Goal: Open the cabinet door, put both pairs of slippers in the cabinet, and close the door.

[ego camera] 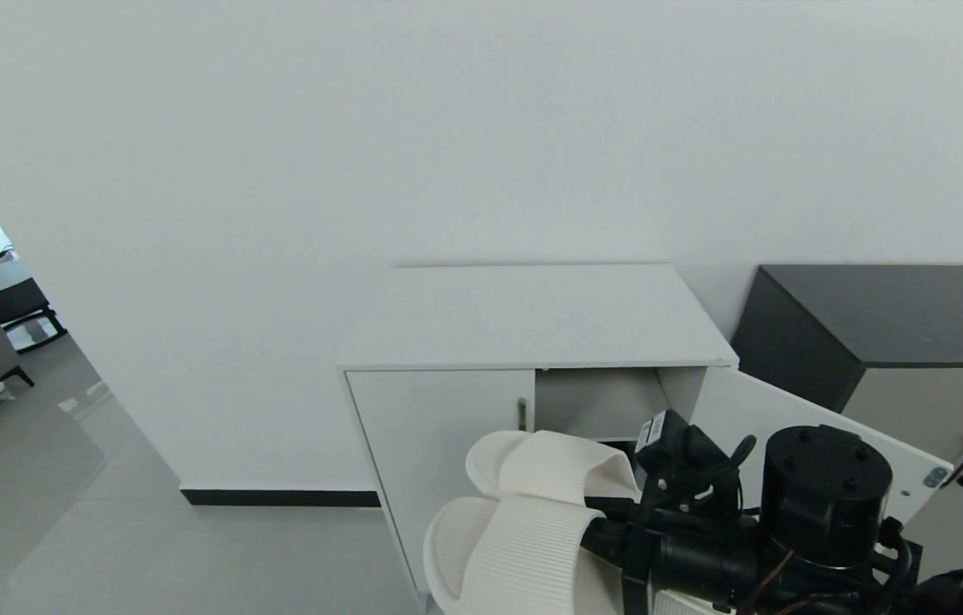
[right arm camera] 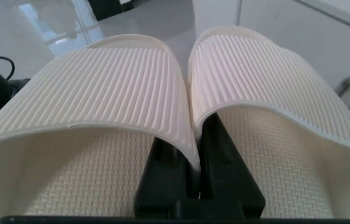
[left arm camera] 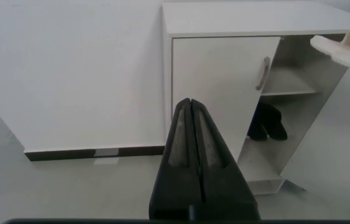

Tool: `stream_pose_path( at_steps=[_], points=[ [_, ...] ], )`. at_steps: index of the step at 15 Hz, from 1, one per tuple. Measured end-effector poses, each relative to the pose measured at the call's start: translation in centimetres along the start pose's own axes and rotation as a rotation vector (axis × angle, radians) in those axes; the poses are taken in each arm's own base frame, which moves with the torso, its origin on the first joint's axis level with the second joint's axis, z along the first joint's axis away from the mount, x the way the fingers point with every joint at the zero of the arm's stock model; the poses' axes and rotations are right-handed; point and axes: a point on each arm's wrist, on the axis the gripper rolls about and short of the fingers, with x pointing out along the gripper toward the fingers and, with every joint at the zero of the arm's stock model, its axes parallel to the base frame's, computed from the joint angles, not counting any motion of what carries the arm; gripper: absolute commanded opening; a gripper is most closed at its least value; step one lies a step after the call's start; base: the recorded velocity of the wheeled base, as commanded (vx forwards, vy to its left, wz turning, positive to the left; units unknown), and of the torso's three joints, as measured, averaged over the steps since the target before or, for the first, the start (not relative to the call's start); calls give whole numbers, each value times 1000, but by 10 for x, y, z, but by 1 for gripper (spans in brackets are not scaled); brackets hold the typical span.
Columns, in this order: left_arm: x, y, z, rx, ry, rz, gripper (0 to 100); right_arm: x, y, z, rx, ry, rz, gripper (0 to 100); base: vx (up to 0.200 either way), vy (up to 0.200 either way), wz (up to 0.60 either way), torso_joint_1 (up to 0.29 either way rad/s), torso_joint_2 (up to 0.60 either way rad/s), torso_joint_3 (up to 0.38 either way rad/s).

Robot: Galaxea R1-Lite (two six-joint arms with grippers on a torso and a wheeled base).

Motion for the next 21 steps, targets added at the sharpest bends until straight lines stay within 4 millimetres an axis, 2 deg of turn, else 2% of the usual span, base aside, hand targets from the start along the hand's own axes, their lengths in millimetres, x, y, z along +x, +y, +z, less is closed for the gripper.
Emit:
stream_pose_path(
  at_steps=[2, 10, 14, 21],
  points=[
    [0, 0, 0, 0, 0, 0, 0, -1, 1, -3, 1, 1, 1, 0, 0, -200, 0, 5, 2, 2],
    [0, 0, 0, -1, 0, 3, 0, -2, 0, -12, -4, -12, -3, 0, 0, 0, 0, 0, 0, 0],
    [0, 0, 0, -1, 0, 1, 0, 0, 0, -16, -24, -69, 1, 0, 0, 0, 0, -157, 340, 181],
    [0, 0, 0, -3, 0, 1, 0, 4, -2, -30, 8, -28, 1, 0, 0, 0, 0, -231, 514, 281]
  ],
)
